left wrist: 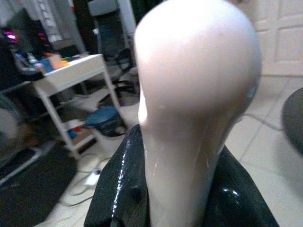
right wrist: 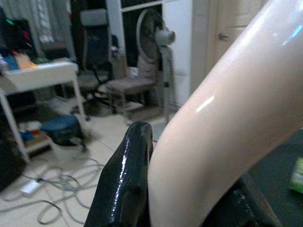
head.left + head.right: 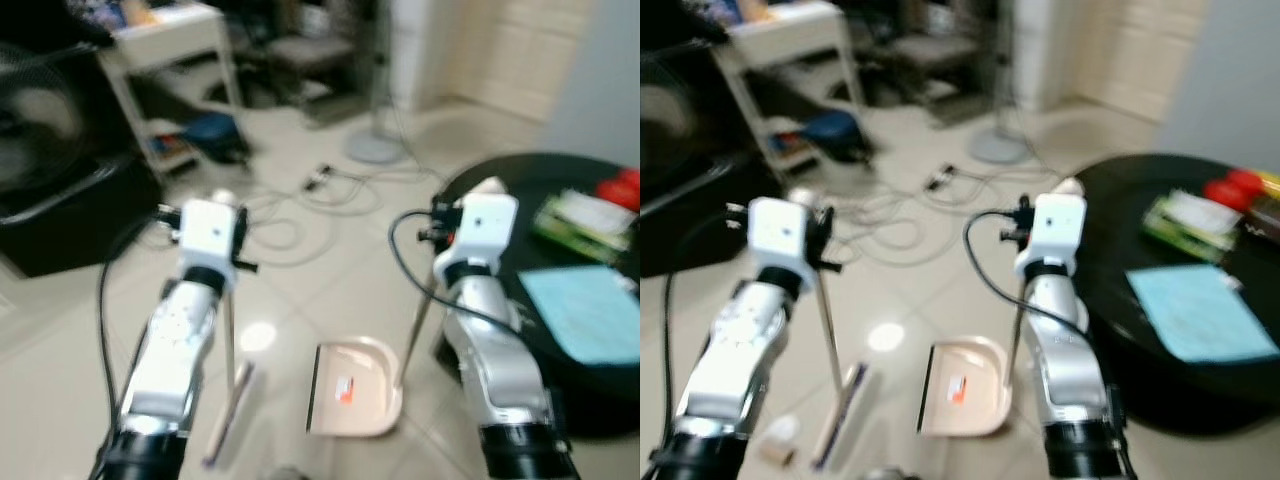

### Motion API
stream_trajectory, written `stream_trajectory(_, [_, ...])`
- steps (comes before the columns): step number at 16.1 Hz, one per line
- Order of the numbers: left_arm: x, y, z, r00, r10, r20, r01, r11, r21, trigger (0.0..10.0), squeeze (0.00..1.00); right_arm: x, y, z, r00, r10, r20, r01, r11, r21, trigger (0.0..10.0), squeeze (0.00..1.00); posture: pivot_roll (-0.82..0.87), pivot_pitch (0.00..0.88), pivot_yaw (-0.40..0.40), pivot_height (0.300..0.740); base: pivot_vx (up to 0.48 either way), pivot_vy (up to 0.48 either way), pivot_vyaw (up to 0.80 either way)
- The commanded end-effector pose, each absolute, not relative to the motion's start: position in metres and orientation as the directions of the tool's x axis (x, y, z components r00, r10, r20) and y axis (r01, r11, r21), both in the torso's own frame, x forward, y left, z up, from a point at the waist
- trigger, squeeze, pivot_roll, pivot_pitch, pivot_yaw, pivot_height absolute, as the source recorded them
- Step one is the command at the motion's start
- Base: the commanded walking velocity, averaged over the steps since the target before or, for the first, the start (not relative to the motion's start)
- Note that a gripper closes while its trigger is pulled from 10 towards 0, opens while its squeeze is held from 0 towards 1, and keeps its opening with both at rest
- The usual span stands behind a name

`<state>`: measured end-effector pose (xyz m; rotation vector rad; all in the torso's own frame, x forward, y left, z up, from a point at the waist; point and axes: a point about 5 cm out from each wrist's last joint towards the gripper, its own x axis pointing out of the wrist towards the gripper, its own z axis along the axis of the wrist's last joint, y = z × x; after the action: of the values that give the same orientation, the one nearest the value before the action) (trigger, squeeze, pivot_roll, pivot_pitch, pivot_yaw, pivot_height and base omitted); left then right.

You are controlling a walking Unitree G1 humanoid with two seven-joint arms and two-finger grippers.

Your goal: Sweep floor

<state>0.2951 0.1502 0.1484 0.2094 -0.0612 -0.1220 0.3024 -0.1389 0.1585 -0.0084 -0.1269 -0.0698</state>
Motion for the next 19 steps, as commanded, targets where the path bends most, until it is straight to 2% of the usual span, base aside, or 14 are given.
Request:
stream_trajectory(1, [0.298, 0.147, 0.158, 0.986, -0.149, 0.077, 0.125, 0.959, 0.254, 10.0, 0.00, 0.300, -0.147, 0.167, 0.983, -0.096, 0.157, 0.096, 0.995, 0.009, 10.0, 0.00, -0.10, 0.000, 0.098, 0.740, 0.000, 0.000, 0.80])
stream_trajectory(5, [0.284, 0.165, 0.157, 0.994, -0.097, 0.051, 0.084, 0.973, 0.215, 10.0, 0.00, 0.302, -0.139, 0.167, 0.989, -0.041, 0.145, 0.041, 0.999, 0.006, 10.0, 0.00, -0.06, 0.000, 0.058, 0.740, 0.000, 0.000, 0.80])
stream_trajectory(7, [0.283, 0.167, 0.157, 0.995, -0.085, 0.045, 0.072, 0.967, 0.246, 10.0, 0.00, 0.302, -0.136, 0.167, 0.990, -0.033, 0.138, 0.032, 0.999, 0.015, 10.0, 0.00, -0.06, 0.000, 0.054, 0.740, 0.000, 0.000, 0.80])
stream_trajectory(9, [0.283, 0.159, 0.154, 0.993, -0.111, 0.029, 0.104, 0.979, 0.176, 10.0, 0.00, 0.304, -0.132, 0.166, 0.991, -0.026, 0.133, 0.025, 1.000, 0.010, 10.0, 0.00, -0.08, 0.000, 0.051, 0.740, 0.000, 0.000, 0.80])
stream_trajectory(15, [0.286, 0.154, 0.162, 0.989, -0.071, 0.130, 0.030, 0.954, 0.297, 10.0, 0.00, 0.303, -0.129, 0.163, 0.994, 0.009, 0.105, -0.010, 1.000, 0.008, 10.0, 0.00, -0.07, 0.000, 0.042, 0.740, 0.000, 0.000, 0.80])
stream_trajectory(19, [0.284, 0.155, 0.160, 0.989, -0.106, 0.102, 0.074, 0.958, 0.277, 10.0, 0.00, 0.304, -0.129, 0.162, 0.995, 0.011, 0.096, -0.012, 1.000, 0.007, 10.0, 0.00, -0.07, 0.000, 0.033, 0.740, 0.000, 0.000, 0.80])
